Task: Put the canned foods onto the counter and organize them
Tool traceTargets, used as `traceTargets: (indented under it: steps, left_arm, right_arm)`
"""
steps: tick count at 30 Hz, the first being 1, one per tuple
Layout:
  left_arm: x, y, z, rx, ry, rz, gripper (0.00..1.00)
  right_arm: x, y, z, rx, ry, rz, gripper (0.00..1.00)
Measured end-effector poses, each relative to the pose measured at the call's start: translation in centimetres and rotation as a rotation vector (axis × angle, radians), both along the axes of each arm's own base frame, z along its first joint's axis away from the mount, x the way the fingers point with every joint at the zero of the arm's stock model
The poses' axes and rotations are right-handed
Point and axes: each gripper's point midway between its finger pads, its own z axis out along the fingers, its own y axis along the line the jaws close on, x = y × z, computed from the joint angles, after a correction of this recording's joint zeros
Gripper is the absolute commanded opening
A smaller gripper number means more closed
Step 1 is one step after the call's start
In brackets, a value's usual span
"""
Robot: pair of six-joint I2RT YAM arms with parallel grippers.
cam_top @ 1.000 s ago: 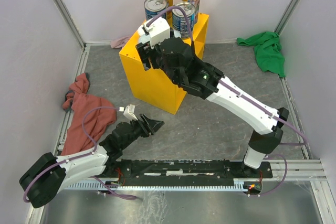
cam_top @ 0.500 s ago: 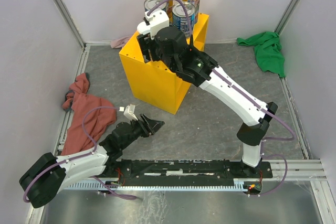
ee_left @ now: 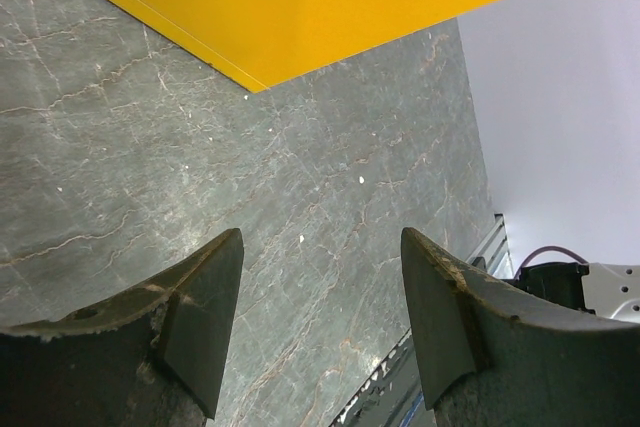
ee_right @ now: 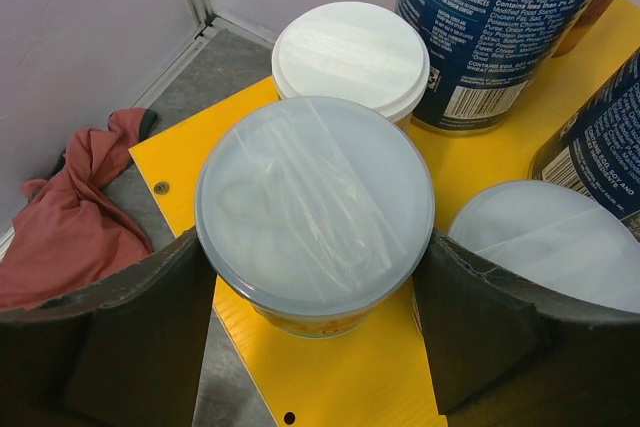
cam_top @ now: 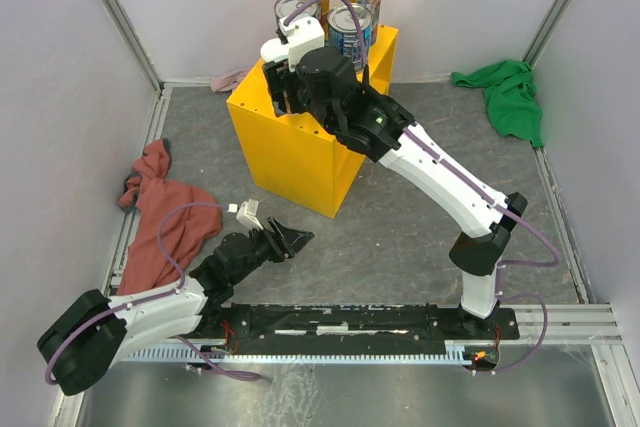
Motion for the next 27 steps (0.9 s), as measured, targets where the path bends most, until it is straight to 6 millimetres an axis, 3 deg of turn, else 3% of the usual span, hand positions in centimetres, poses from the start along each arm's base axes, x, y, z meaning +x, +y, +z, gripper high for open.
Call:
traceTargets:
  steps: [8, 12, 20, 27]
  left_arm:
    - [0.0, -0.1, 0.0, 0.000, 0.000, -0.003, 0.71]
    - [-0.2, -0.2, -0.3, 0.006, 0.006, -0.010, 0.70]
    - [-0.5, -0.4, -0.6, 0.015, 0.015, -0.021, 0.71]
    - [-0.7, -0.5, -1.0, 0.025, 0.025, -0.029, 0.70]
  right_arm:
    - [-0.3, -0.1, 0.0, 0.014, -0.005, 0.015, 0.63]
    - [-0.4, -0.2, 0.1, 0.019, -0.007, 0.019, 0.77]
    - [-0.7, -0.1, 0.5, 0.037, -0.011, 0.031, 0.92]
    - [-1.1, -0.4, 2.1, 0.076, -0.033, 0.038, 0.95]
